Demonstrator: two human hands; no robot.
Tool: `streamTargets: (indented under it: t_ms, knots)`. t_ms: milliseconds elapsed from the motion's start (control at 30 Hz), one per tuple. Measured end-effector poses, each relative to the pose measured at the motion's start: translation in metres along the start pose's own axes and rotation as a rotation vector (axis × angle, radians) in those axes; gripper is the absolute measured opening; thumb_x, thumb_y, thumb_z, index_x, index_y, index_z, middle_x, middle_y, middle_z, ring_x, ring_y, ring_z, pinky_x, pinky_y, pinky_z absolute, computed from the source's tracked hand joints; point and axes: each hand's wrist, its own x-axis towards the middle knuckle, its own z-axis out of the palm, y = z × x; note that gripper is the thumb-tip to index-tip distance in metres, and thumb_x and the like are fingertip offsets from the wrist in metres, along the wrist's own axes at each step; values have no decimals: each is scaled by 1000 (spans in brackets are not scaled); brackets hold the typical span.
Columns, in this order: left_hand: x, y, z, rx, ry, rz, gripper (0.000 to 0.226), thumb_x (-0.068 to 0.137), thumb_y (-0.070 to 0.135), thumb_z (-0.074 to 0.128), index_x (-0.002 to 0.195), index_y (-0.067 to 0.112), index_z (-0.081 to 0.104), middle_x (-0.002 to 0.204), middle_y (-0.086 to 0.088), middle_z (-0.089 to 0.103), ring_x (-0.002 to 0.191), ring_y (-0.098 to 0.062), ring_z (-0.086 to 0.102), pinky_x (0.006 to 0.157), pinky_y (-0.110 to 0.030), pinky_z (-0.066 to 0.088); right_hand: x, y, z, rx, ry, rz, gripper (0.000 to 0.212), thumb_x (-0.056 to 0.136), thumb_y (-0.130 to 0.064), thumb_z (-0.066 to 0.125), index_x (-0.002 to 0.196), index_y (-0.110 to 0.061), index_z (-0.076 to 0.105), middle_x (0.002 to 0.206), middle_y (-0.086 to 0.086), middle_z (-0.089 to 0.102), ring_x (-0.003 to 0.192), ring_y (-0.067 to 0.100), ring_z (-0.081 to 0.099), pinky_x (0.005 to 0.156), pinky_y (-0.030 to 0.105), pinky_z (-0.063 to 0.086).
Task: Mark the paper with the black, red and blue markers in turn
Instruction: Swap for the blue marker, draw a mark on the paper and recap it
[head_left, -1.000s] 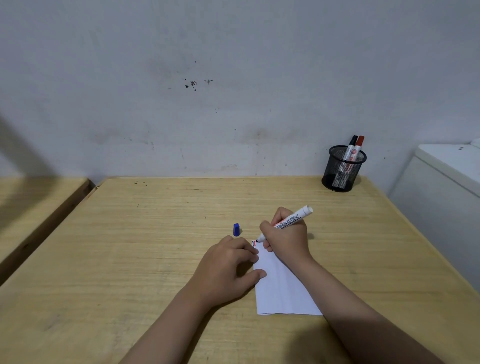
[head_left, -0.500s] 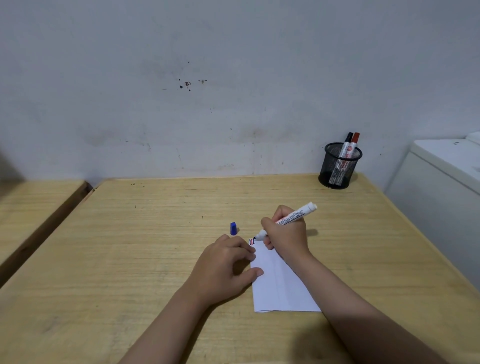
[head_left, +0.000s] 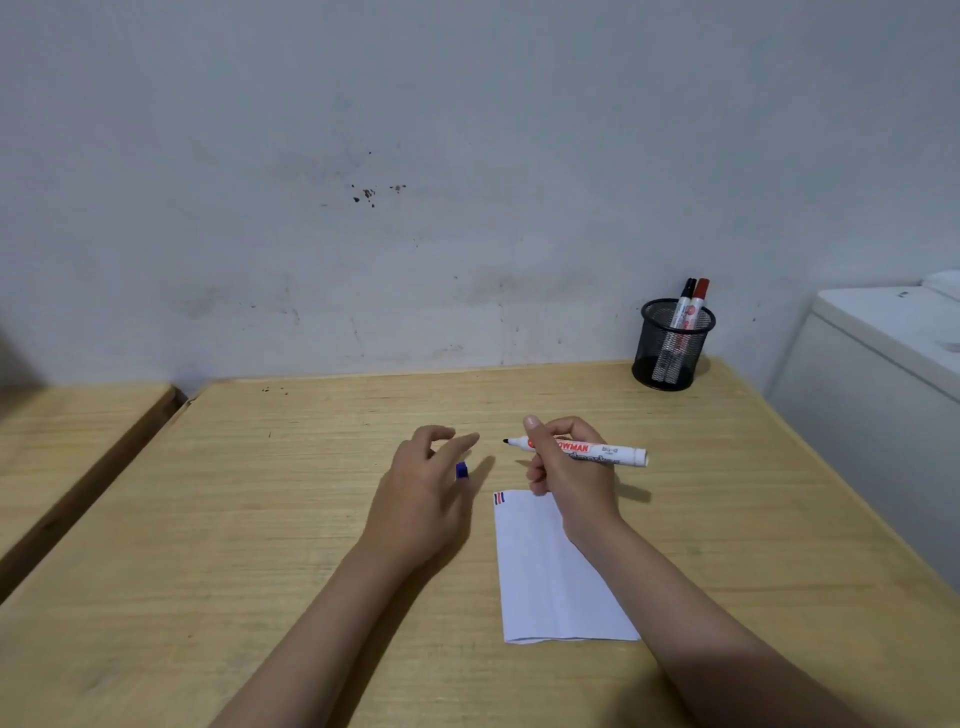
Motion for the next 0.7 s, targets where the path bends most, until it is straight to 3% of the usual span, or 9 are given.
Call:
streamTargets:
  t_ms: [133,267,333,467,700]
  knots:
    - [8,3,0,-40,-128,-46,21,85,12,56,103,18,67,99,-2,63,92,-19,58,75,-26,47,-7,-6,-2,-44,-23,-34,27,75,-30,77,74,-7,63,59,6,62,39,12,45,38,23,35]
    - [10,10,-7,-383,13,-291,11,78,8,67,81,17,72,83,3,72,76,-5,64,66,-10,45,-14,-17,-2,41,-52,-103,26,84,-26,68,69,-6,63,59,8,62,36,10,42,36,21,33]
    - [10,15,-15,-687,46,-414,16,77,3,70,77,18,73,79,1,74,72,-8,65,66,-17,49,-16,-25,-1,69,-55,-141,29,88,-23,62,69,-1,64,54,7,62,35,11,41,36,21,32]
    - [8,24,-31,-1105,40,-474,23,79,-5,65,77,17,74,72,0,74,74,-15,66,75,-26,55,-24,-38,1,105,-56,-171,30,89,-18,60,63,-4,63,49,4,61,42,12,49,36,21,29]
    - [3,46,-41,-1311,16,-435,21,78,-11,58,81,6,70,74,-4,73,73,-13,70,76,-23,58,-33,-46,3,38,-99,-290,33,84,-21,63,53,-8,60,51,1,62,49,17,56,42,15,36]
